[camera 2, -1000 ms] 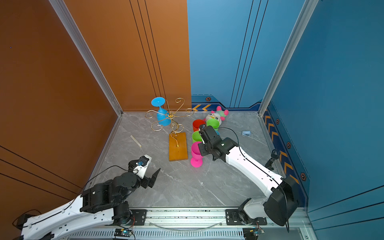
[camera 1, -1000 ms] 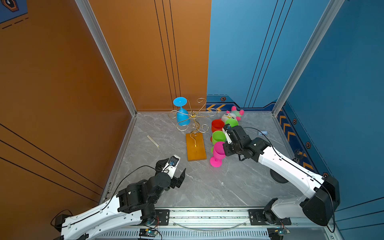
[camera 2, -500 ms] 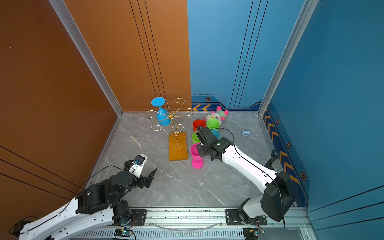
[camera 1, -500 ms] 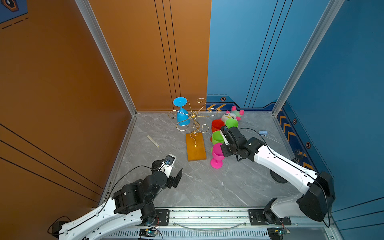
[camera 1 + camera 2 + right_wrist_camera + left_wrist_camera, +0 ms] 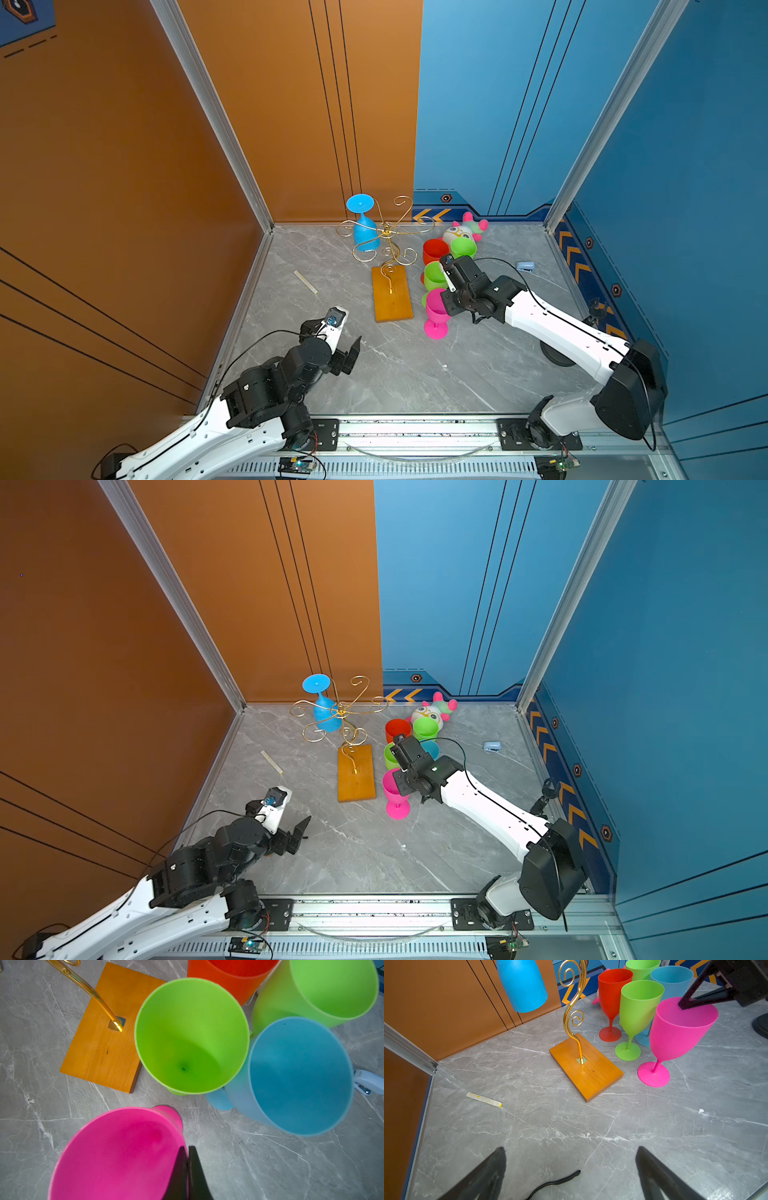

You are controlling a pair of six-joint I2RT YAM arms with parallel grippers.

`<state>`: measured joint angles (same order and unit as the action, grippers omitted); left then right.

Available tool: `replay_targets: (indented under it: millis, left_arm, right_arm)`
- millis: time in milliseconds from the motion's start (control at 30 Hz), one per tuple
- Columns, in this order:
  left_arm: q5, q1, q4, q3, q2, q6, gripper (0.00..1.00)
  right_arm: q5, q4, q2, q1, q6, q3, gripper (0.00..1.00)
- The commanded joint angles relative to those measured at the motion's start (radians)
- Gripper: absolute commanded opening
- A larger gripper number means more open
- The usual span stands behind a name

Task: Take the wine glass off the wine glass rack
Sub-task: 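Open the left gripper and draw it back from the standing pink glass, then reach the left gripper to the cyan glass on the rack while the right retracts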

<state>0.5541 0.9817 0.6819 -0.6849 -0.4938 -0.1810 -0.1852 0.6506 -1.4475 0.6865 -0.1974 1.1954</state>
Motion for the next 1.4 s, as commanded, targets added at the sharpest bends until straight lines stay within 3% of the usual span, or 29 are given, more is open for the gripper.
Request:
replay_targets:
  millis: [0,133,500,600,767,1167,1367]
  left_arm:
    - [-0.032,-0.02,0.022,-0.033,-0.008,-0.006,0.98]
    - [-0.045,-0.038,0.025,-0.041,-0.021,-0.008,0.98]
    - [-0.068,-0.123,0.036,-0.068,-0.088,-0.022,0.99]
    - [-0.098,-0.2,0.049,-0.081,-0.119,-0.03,0.99]
    - [-0.244,-0.383,0.051,-0.126,-0.15,-0.049,0.99]
    - [-0.647,-0.862,0.042,-0.353,-0.358,0.009,0.98]
    - [-0.81,-1.003,-0.009,-0.502,-0.522,-0.002,0.96]
  right_arm:
    - [-0.02,0.001,-0.008,0.002,0.011,-0.013,0.0]
    - [-0.019,0.006,-0.008,0.001,0.01,-0.015,0.06]
    - [-0.007,0.024,0.029,-0.004,0.007,-0.006,0.4]
    - [-0.002,0.042,0.046,-0.007,0.004,0.02,0.51]
    - [0.036,0.053,0.117,-0.019,-0.012,0.045,0.7]
    - [0.272,0.05,0.319,-0.169,-0.051,-0.001,0.82]
    - [0.349,0.028,0.402,-0.249,-0.071,-0.075,0.82]
